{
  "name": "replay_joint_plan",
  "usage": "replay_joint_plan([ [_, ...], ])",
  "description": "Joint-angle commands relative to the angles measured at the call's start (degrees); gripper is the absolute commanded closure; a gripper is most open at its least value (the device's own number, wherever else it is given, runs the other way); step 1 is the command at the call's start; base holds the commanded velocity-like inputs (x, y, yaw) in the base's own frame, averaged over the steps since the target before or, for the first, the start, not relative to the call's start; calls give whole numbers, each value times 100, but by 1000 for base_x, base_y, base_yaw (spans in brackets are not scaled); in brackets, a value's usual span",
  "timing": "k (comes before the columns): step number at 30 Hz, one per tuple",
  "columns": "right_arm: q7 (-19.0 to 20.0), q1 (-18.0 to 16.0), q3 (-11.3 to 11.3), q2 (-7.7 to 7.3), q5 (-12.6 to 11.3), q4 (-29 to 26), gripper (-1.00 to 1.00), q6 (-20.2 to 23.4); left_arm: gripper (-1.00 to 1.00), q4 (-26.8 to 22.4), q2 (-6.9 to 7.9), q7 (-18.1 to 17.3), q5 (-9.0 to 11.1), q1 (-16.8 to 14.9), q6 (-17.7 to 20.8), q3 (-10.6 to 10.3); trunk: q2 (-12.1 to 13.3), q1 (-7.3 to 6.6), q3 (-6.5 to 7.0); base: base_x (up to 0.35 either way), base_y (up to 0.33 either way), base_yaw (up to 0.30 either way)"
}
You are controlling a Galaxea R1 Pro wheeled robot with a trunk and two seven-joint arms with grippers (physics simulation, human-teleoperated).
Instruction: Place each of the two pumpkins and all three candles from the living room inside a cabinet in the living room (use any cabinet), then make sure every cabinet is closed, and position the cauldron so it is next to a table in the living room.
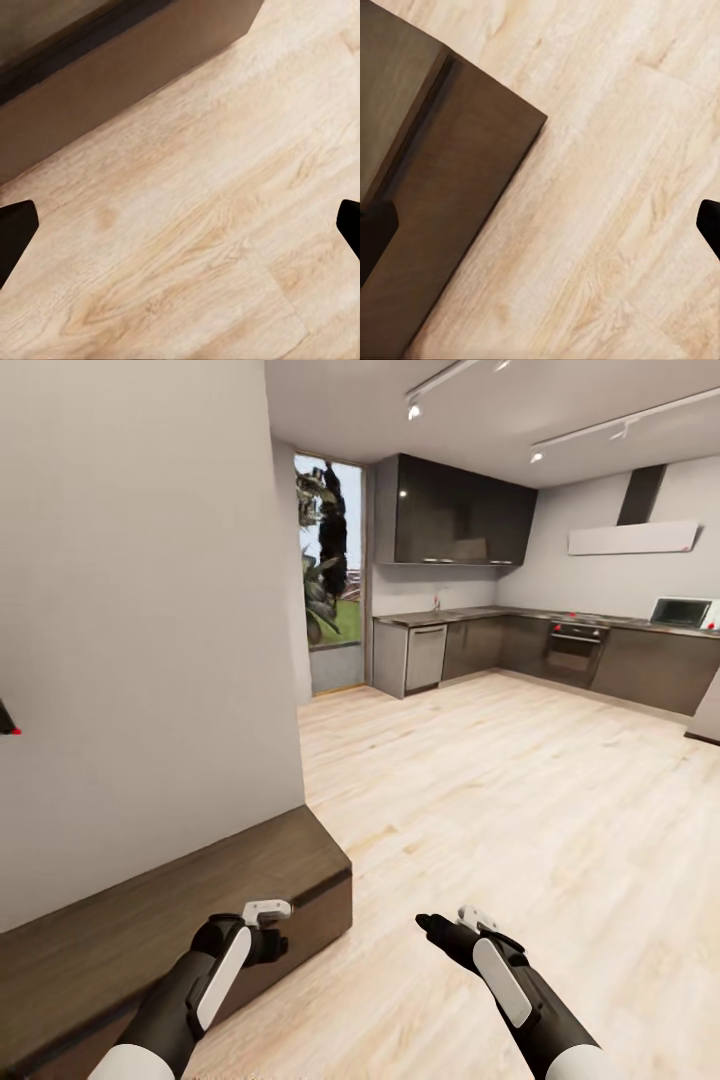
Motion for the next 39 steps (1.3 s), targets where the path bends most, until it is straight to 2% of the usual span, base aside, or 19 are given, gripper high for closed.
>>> replay_joint_plan([
  [1,-56,-1,13,-4,-60,-14,-100,11,-100,-3,2,54,56,-5,15,-8,-3,0,-6,0,0,290],
  [39,-57,-1,19,-4,-56,-14,-100,10,-100,-3,4,61,51,-5,31,-7,-3,0,-6,-9,0,291],
])
